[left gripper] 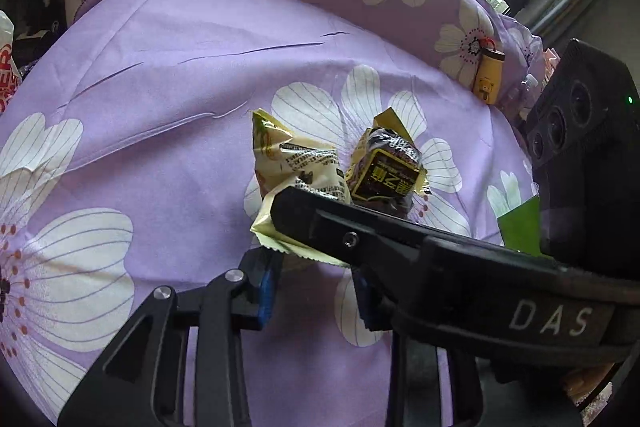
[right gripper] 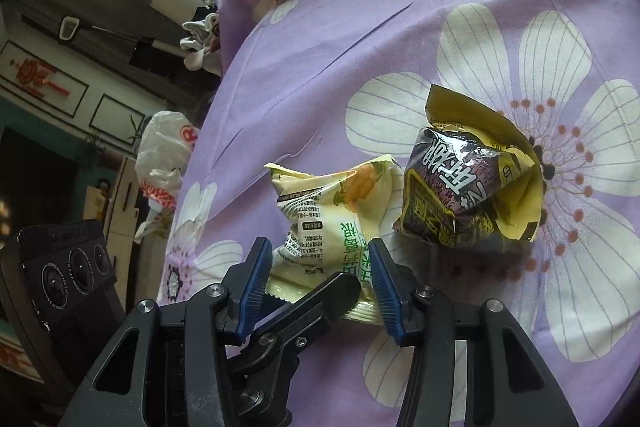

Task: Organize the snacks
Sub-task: 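Close the right gripper on the green-yellow snack bag and lift it, then carry the green-yellow snack bag into the green box and release it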

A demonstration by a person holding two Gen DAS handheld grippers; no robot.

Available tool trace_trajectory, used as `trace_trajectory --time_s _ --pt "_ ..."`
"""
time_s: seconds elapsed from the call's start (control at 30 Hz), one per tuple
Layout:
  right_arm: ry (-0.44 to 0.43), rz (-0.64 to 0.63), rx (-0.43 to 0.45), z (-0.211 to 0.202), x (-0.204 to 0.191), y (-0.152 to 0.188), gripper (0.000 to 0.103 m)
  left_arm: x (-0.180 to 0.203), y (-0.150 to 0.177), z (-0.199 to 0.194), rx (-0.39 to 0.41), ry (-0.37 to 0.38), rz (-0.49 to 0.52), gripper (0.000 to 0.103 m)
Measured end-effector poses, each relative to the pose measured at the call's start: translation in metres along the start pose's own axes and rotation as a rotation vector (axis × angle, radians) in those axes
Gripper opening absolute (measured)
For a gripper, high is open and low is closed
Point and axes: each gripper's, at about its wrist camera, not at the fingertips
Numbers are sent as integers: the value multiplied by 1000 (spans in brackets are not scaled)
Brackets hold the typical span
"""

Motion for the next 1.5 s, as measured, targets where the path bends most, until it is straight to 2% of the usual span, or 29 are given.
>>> trace_trajectory --time_s 0.3,0.43,0.67,1.0,1.3,1.5 --pt "17 -36 110 -51 -19 10 53 34 4 -33 75 48 94 30" --pt "17 -20 176 -83 -16 19 53 62 12 -50 129 67 135 30" --pt "79 -39 297 -144 -8 37 53 108 29 -65 137 171 239 30" --pt "100 -40 352 -203 22 50 55 172 45 -68 140 229 337 30" --pt "126 111 493 -261 79 46 55 244 51 -44 120 324 448 30" --pt "145 199 565 -288 108 50 55 277 58 -32 98 382 502 30"
Point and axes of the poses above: each gripper's, at about its wrist camera, not at the fingertips, and z roughly the way its jaws point, x to its right, y to its underside, and after that the axes turned 13 degrees about x, right-handed
